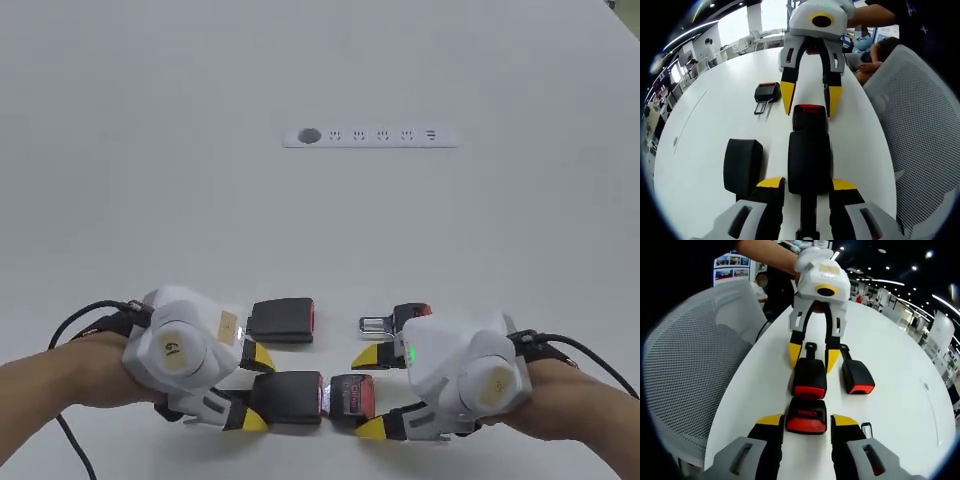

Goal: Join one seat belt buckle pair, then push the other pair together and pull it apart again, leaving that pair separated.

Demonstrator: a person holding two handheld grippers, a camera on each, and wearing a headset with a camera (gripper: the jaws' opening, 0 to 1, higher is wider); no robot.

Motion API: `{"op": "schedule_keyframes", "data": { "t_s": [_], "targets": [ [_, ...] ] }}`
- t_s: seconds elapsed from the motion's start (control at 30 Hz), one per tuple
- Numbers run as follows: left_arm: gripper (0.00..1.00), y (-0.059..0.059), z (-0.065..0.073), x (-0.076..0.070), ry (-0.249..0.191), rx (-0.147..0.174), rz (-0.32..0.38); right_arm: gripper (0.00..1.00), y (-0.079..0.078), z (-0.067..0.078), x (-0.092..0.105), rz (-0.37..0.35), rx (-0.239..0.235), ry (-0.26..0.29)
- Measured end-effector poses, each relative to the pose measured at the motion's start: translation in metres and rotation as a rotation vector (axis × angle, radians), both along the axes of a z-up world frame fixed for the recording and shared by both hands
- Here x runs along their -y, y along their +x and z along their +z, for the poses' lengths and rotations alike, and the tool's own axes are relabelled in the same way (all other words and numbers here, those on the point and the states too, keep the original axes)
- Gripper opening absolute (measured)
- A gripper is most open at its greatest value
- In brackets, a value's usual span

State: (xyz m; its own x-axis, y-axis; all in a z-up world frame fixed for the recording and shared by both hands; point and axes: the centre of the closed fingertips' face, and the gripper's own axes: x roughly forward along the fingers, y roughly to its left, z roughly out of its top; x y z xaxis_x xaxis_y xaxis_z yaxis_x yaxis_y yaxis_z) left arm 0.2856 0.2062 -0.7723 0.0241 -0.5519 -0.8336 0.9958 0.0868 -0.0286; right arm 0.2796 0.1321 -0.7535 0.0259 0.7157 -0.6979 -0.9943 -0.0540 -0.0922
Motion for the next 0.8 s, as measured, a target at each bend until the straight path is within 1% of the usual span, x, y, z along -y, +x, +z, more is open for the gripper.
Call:
{"op": "schedule_keyframes", "data": {
  "t_s": [0.13,0.23,0.3,0.47,0.6,0.67,0.8],
  "targets": [
    [0.37,0.000,0.004,0.000,-0.006,0.001,0.009,0.36,0.001,0.003,0.003,-0.002,0.007,-0.004],
    [0.38,-0.001,0.004,-0.004,-0.005,0.003,0.014,0.37,0.003,0.006,0.006,-0.013,0.009,-0.003],
    [0.39,0.000,0.009,-0.004,-0.008,0.006,0.021,0.38,0.004,0.008,0.009,-0.016,0.011,-0.005],
    [0.41,0.006,0.016,-0.011,-0.024,0.011,0.048,0.39,0.012,0.013,0.017,-0.035,0.024,-0.007],
    [0.42,0.011,0.027,-0.012,-0.042,0.020,0.072,0.40,0.018,0.019,0.024,-0.052,0.038,-0.010],
    [0.42,0.013,0.032,-0.013,-0.040,0.027,0.078,0.40,0.021,0.021,0.028,-0.057,0.042,-0.014],
    [0.43,0.019,0.035,-0.015,-0.036,0.035,0.075,0.40,0.028,0.021,0.035,-0.067,0.047,-0.026]
  ]
}}
